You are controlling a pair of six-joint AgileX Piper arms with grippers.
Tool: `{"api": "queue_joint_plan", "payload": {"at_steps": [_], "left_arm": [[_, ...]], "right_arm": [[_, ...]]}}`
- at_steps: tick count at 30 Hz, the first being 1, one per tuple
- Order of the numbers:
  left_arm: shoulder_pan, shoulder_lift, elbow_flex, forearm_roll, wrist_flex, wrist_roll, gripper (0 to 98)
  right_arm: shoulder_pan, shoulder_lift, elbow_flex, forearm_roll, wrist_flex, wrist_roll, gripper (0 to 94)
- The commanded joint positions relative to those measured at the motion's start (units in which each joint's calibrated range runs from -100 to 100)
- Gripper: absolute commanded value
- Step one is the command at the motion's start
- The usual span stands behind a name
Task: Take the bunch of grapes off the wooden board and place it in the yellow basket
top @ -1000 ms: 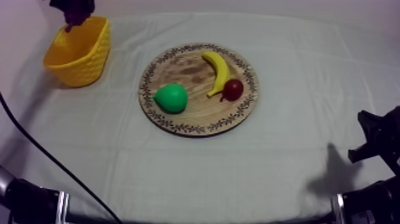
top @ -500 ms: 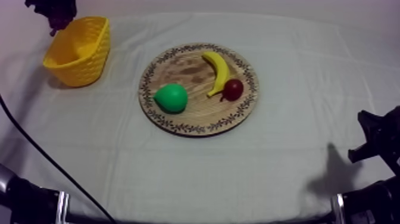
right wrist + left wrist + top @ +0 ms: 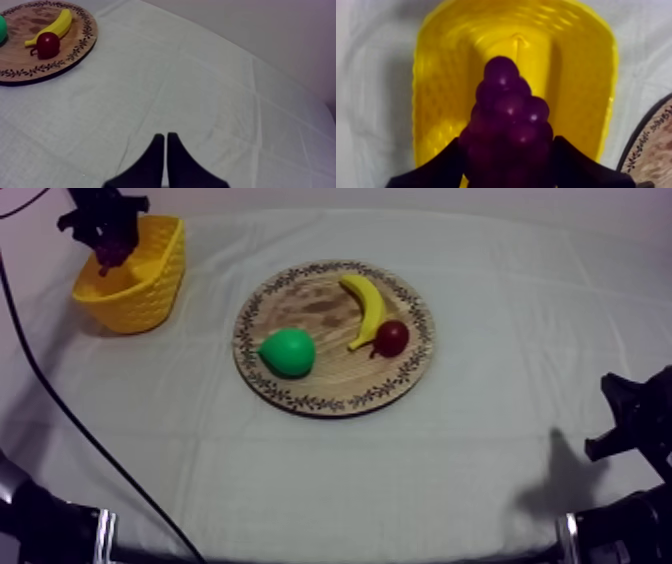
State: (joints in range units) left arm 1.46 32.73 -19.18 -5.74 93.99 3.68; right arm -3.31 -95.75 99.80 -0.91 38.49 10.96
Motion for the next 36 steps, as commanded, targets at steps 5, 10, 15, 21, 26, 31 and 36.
{"api": "queue_joint_plan", "payload": {"at_steps": [5, 10, 15, 21, 26, 31, 36], "left_arm": [[-0.6, 4.5, -0.4, 1.15, -1.7, -0.1, 58.7], [-1.5, 6.9, -1.3, 2.64, -2.6, -0.6, 71.1], [-2.2, 6.1, 0.4, 3.88, -4.6, -1.3, 86.6], [-2.3, -0.4, 5.6, 4.33, -6.8, -1.3, 94.1], [-1.8, -10.2, 14.1, 5.17, -11.2, -1.4, 95.1], [-0.9, -21.8, 25.9, 5.98, -18.4, -1.5, 95.3], [-0.4, -33.6, 38.5, 6.51, -24.8, -3.7, 95.4]], "right_arm": [[0.0, 0.0, 0.0, 0.0, 0.0, 0.0, 0.3], [0.0, 0.0, 0.0, 0.0, 0.0, 0.0, 0.3], [0.0, 0.0, 0.0, 0.0, 0.0, 0.0, 0.3], [0.0, 0.0, 0.0, 0.0, 0.0, 0.0, 0.3], [0.0, 0.0, 0.0, 0.0, 0.0, 0.0, 0.3], [0.0, 0.0, 0.0, 0.0, 0.0, 0.0, 0.3], [0.0, 0.0, 0.0, 0.0, 0.0, 0.0, 0.3]]}}
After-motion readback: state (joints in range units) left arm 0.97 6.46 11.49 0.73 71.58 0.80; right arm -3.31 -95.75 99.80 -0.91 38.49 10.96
